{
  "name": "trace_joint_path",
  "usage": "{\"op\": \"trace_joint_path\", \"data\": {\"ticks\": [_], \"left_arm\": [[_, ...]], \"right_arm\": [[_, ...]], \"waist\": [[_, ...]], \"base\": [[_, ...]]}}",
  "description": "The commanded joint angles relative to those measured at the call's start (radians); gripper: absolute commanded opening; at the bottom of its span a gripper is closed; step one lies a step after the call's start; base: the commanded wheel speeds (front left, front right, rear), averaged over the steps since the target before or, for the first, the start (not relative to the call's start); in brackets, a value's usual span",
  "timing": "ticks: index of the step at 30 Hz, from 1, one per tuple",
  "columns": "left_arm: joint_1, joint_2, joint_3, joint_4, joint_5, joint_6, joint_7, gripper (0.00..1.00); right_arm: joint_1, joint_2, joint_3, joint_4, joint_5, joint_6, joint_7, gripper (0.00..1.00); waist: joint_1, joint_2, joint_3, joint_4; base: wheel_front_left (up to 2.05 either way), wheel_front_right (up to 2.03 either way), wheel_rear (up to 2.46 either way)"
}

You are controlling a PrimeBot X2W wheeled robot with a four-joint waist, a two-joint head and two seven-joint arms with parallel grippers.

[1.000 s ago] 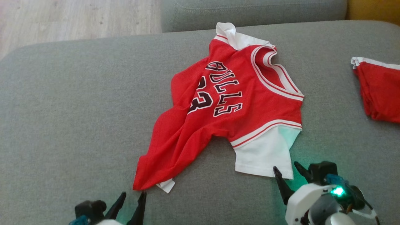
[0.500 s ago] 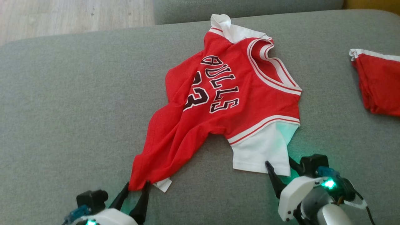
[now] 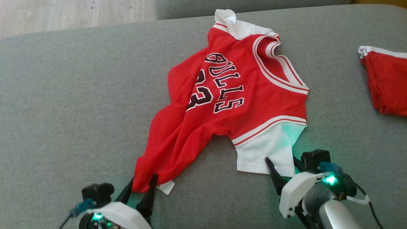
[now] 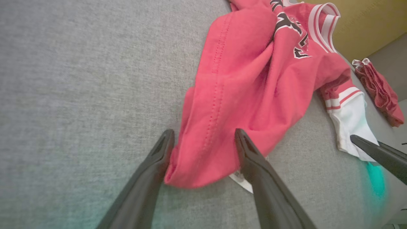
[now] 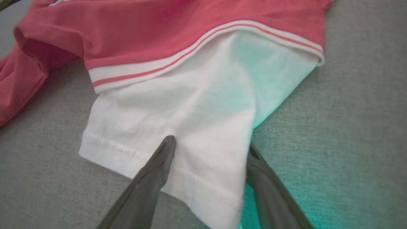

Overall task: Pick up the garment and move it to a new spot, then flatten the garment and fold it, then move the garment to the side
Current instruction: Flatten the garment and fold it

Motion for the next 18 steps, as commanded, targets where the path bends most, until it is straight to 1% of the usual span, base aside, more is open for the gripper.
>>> {"op": "trace_joint_path", "data": {"ticks": [1,4,5,6,7,8,9,11,13,16,18], "left_arm": [[-0.029,0.011,0.012,-0.006,-0.01,-0.005,-0.001,1.0],[-0.034,0.013,-0.009,0.006,-0.026,-0.006,-0.001,1.0],[-0.036,0.015,-0.019,0.011,-0.031,-0.006,0.002,0.79],[-0.038,0.015,-0.028,0.016,-0.04,-0.006,0.004,0.41],[-0.038,0.014,-0.036,0.021,-0.052,-0.006,0.009,0.13],[-0.039,0.015,-0.045,0.025,-0.064,-0.006,0.012,0.0],[-0.039,0.015,-0.057,0.025,-0.081,-0.006,0.016,0.0],[-0.033,0.016,-0.073,0.014,-0.129,-0.006,0.032,0.0],[-0.024,0.023,-0.08,-0.027,-0.19,-0.006,0.053,0.0],[-0.005,0.053,-0.075,-0.152,-0.303,-0.006,0.101,0.0],[0.008,0.085,-0.05,-0.26,-0.383,-0.006,0.14,0.0]], "right_arm": [[-0.007,-0.003,0.045,0.01,0.008,0.007,0.022,1.0],[-0.003,-0.003,0.062,0.018,0.031,0.007,0.039,1.0],[-0.002,-0.003,0.069,0.02,0.045,0.007,0.045,1.0],[-0.001,-0.003,0.072,0.02,0.069,0.007,0.046,0.39],[0.0,-0.003,0.07,0.018,0.104,0.007,0.042,0.0],[-0.002,-0.003,0.07,0.016,0.136,0.007,0.039,0.0],[-0.004,-0.003,0.069,0.01,0.171,0.007,0.035,0.0],[-0.009,-0.003,0.056,-0.018,0.277,0.007,0.022,0.0],[-0.019,-0.003,0.036,-0.077,0.386,0.007,0.015,0.0],[-0.032,-0.003,-0.004,-0.224,0.518,0.007,0.041,0.0],[-0.036,-0.006,-0.051,-0.34,0.567,0.007,0.091,0.0]], "waist": [[0.0,-0.0001,0.0,-0.001],[0.0,-0.0001,-0.001,-0.002],[0.0,-0.0001,-0.003,-0.002],[0.0,-0.0001,-0.006,-0.002],[0.0,-0.0001,-0.009,-0.004],[0.0,-0.0001,-0.013,-0.005],[0.0,-0.0001,-0.019,-0.008],[0.0,-0.0001,-0.032,-0.014],[0.0,-0.0001,-0.046,-0.022],[0.0,-0.0001,-0.071,-0.034],[0.0,-0.0001,-0.089,-0.041]], "base": [[0.0,0.0,0.0],[0.0,0.0,0.0],[0.0,0.0,0.0],[0.0,0.0,0.0],[0.0,0.0,0.0],[0.0,0.0,0.0],[0.0,0.0,0.0],[0.0,0.0,0.0],[0.0,0.0,0.0],[0.0,0.0,0.0],[0.0,0.0,0.0]]}}
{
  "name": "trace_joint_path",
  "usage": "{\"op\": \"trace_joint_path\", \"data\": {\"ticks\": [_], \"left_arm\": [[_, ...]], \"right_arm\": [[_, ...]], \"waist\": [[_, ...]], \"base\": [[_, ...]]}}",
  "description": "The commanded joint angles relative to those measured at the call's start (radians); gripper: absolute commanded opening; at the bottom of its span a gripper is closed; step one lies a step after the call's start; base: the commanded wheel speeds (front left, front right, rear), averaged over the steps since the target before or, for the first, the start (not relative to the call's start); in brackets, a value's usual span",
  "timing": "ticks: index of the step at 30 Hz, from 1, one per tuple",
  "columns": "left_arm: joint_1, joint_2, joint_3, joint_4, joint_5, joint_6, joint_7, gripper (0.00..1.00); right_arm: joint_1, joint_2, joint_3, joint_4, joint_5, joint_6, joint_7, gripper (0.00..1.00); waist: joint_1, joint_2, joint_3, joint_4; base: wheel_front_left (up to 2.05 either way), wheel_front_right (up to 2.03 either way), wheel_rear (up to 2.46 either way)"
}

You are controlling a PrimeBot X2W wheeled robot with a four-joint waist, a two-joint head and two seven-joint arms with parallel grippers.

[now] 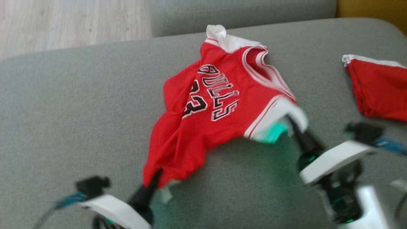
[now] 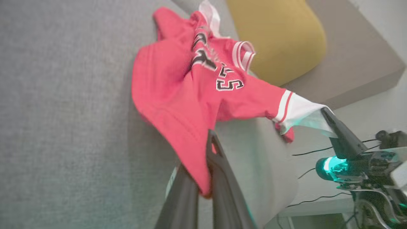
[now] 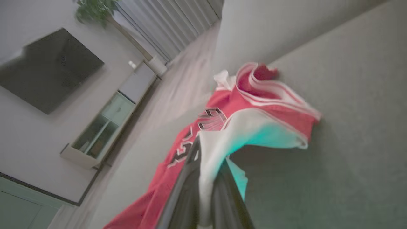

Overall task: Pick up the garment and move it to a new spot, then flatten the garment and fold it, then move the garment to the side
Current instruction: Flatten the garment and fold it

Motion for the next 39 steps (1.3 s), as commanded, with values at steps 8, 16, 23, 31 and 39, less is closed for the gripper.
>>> {"op": "trace_joint_path", "data": {"ticks": [8,16,23,31,39], "left_arm": [[-0.062,0.113,0.239,-0.517,-0.278,0.121,0.155,0.0],[-0.209,0.134,0.277,-0.765,-0.437,0.318,0.308,0.0],[-0.469,0.124,0.282,-0.813,-0.544,0.537,0.417,0.0],[-0.822,0.173,0.242,-0.459,-0.388,0.519,0.38,0.0],[-1.297,0.113,0.191,0.084,-0.125,0.277,0.061,0.0]], "right_arm": [[-0.151,-0.008,-0.339,-0.448,0.181,0.007,0.283,0.0],[-0.406,-0.002,-0.488,-0.517,0.262,0.007,0.448,0.0],[-0.688,-0.002,-0.535,-0.413,0.187,0.007,0.578,0.0],[-0.937,-0.002,-0.481,-0.136,0.026,0.007,0.506,0.0],[-1.283,-0.002,-0.371,0.196,-0.067,0.007,0.154,0.0]], "waist": [[-0.0001,0.0,-0.088,-0.019],[-0.0001,0.0,-0.117,-0.019],[-0.0001,0.0,-0.072,-0.004],[-0.0001,0.0,0.196,0.051],[-0.0001,0.0,0.417,0.079]], "base": [[0.0,0.0,0.0],[0.0,0.0,0.0],[0.0,0.0,0.0],[0.0,0.0,0.0],[0.0,0.0,0.0]]}}
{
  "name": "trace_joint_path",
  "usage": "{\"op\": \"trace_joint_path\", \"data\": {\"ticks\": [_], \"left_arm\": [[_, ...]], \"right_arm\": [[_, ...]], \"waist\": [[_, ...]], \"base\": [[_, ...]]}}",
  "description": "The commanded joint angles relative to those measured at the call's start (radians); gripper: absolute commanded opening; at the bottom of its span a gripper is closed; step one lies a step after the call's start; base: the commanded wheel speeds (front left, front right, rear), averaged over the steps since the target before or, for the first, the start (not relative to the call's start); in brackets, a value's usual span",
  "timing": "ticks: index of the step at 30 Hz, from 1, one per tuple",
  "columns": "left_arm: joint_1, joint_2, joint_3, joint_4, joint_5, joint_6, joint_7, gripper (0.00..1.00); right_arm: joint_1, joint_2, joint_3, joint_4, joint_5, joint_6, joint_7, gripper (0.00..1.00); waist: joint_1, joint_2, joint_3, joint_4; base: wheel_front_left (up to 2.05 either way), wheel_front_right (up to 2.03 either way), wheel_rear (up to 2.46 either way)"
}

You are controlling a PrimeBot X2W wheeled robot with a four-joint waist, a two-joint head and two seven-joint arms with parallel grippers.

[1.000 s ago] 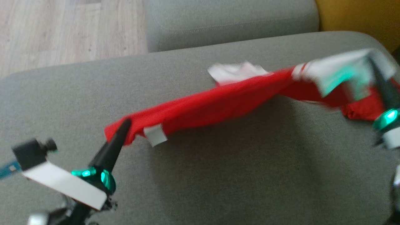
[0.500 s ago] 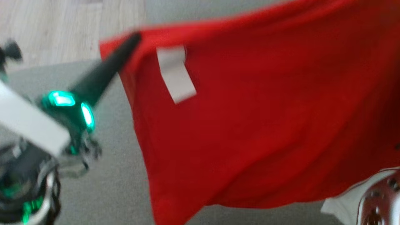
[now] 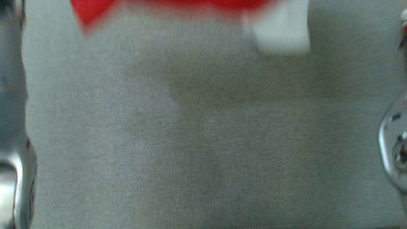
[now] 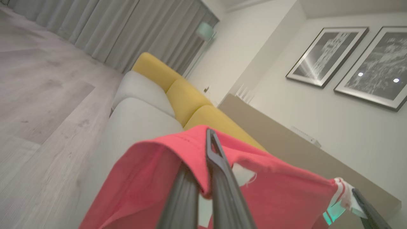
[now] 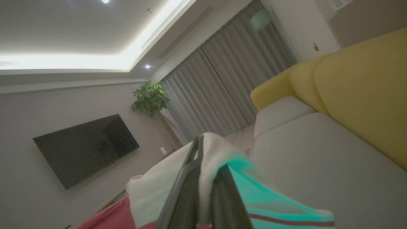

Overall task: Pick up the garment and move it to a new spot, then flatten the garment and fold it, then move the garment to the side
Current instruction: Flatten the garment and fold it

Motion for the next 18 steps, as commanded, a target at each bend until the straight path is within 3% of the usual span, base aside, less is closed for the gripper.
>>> {"op": "trace_joint_path", "data": {"ticks": [1,5,9,13,16,18], "left_arm": [[-0.088,0.019,0.043,0.053,0.023,-0.05,-0.072,0.0],[-0.116,-0.009,0.032,0.19,0.012,-0.16,-0.123,0.0],[0.012,-0.002,-0.007,0.238,-0.019,-0.239,-0.083,0.0],[0.259,0.022,-0.029,0.155,-0.101,-0.259,0.007,0.0],[0.488,0.05,-0.042,0.024,-0.148,-0.239,0.054,0.0],[0.564,0.058,-0.041,-0.02,-0.159,-0.226,0.057,0.0]], "right_arm": [[-0.076,0.003,0.034,0.015,0.019,0.007,-0.073,0.0],[-0.014,0.003,0.106,0.064,0.019,0.007,-0.161,0.0],[0.208,0.003,0.149,0.027,-0.01,0.007,-0.181,0.0],[0.524,0.003,0.184,-0.099,-0.035,0.007,-0.165,0.0],[0.783,0.003,0.19,-0.233,-0.088,0.007,-0.136,0.0],[0.864,0.003,0.188,-0.271,-0.09,0.007,-0.124,0.0]], "waist": [[-0.0006,0.0,0.137,0.029],[-0.0006,0.0,0.146,0.013],[-0.0006,0.0,0.119,-0.009],[-0.0006,0.0,0.071,-0.029],[-0.0006,0.0,0.035,-0.032],[-0.0006,0.0,0.024,-0.034]], "base": [[0.0,0.0,0.0],[0.0,0.0,0.0],[0.0,0.0,0.0],[0.0,0.0,0.0],[0.0,0.0,0.0],[0.0,0.0,0.0]]}}
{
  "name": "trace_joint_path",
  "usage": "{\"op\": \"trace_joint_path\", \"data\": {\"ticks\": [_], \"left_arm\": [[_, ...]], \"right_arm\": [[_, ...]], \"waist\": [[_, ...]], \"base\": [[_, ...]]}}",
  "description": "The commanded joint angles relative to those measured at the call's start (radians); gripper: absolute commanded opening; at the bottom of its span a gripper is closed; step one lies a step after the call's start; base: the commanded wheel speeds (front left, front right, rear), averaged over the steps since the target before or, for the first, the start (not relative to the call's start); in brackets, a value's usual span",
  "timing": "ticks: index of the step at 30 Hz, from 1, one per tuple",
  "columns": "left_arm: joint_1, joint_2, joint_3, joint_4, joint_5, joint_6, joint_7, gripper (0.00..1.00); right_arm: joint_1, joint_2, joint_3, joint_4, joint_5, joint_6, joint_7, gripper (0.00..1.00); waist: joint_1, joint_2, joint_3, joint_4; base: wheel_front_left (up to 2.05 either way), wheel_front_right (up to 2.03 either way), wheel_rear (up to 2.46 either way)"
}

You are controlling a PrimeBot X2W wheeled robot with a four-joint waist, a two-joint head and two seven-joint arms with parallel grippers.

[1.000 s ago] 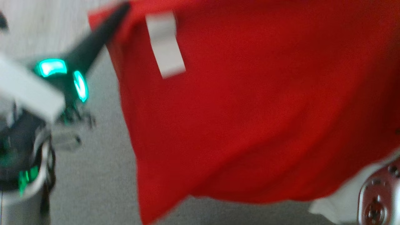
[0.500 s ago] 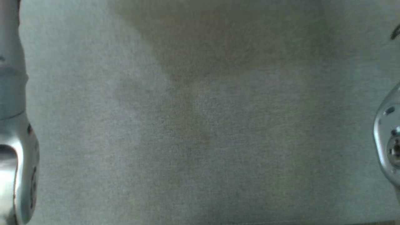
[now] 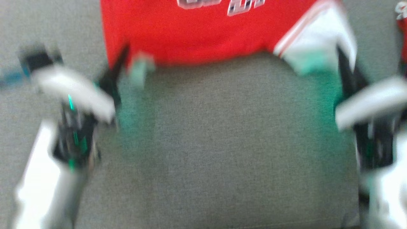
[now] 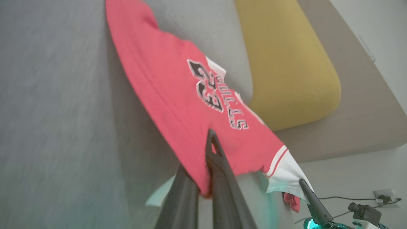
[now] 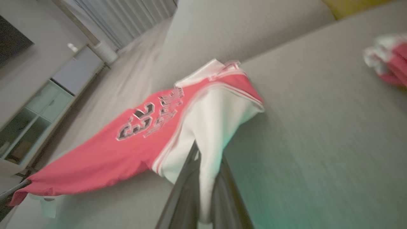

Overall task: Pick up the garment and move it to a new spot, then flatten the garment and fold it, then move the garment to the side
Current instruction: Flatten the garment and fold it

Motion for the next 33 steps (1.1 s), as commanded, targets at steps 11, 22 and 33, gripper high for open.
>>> {"op": "trace_joint_path", "data": {"ticks": [11,22,33], "left_arm": [[0.629,0.05,0.046,-0.441,0.025,0.105,-0.171,0.0],[0.765,0.082,-0.002,-0.594,0.064,0.184,-0.134,0.0],[0.381,0.141,-0.009,-0.473,-0.007,0.404,0.19,0.0]], "right_arm": [[0.601,0.008,-0.047,-0.308,0.065,0.007,-0.031,0.0],[0.712,0.008,-0.073,-0.455,0.069,0.007,0.081,0.0],[0.244,0.008,-0.087,-0.384,-0.049,0.007,0.55,0.0]], "waist": [[0.0005,0.0,-0.147,-0.005],[0.0005,0.0,-0.111,0.03],[0.0005,0.0,-0.081,0.044]], "base": [[0.0,0.0,0.0],[0.0,0.0,0.0],[0.0,0.0,0.0]]}}
